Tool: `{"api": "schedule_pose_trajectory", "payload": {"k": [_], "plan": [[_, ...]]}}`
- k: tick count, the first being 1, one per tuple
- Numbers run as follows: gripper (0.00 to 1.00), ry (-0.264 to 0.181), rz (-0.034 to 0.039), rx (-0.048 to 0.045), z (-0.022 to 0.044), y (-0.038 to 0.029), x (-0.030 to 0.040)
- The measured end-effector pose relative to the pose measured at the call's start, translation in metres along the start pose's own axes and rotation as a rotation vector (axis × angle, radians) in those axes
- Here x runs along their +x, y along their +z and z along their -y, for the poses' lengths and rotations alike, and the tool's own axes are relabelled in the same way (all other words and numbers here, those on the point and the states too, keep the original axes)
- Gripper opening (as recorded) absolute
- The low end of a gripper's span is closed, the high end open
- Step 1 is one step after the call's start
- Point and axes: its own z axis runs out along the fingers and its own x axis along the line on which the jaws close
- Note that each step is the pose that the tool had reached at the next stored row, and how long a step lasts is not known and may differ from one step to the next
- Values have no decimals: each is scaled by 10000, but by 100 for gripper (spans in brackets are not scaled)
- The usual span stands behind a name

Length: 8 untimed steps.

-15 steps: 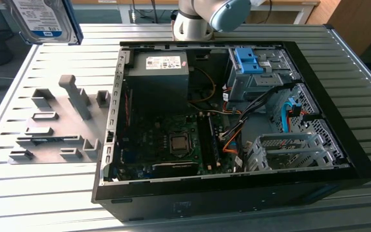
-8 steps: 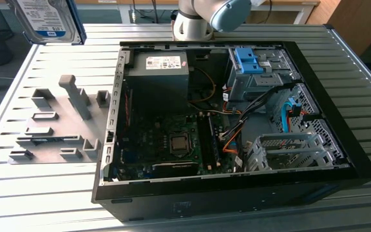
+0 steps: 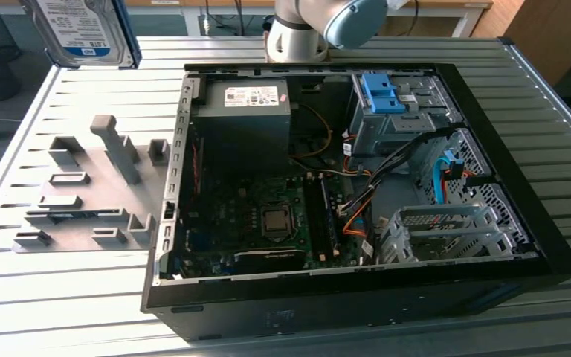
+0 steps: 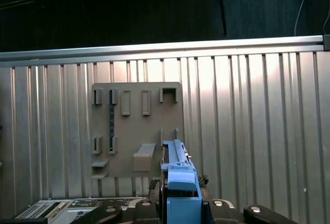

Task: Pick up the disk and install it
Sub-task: 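Pick up the disk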

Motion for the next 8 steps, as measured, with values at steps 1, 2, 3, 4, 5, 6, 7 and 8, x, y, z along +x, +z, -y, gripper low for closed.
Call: {"api": "schedule_pose_trajectory", "payload": {"k": [1, 2, 3, 4, 5, 6, 7, 8], "plan": [[36, 0, 0, 0, 11, 0, -1], [36, 0, 0, 1, 24, 0, -1], [36, 0, 0, 0, 37, 0, -2], [36, 0, 0, 0, 51, 0, -3], [36, 0, 0, 0, 65, -1, -4], [36, 0, 0, 0, 81, -1, -5], [36, 0, 1, 1, 98, -1, -6], [36, 0, 0, 0, 113, -1, -7]]}}
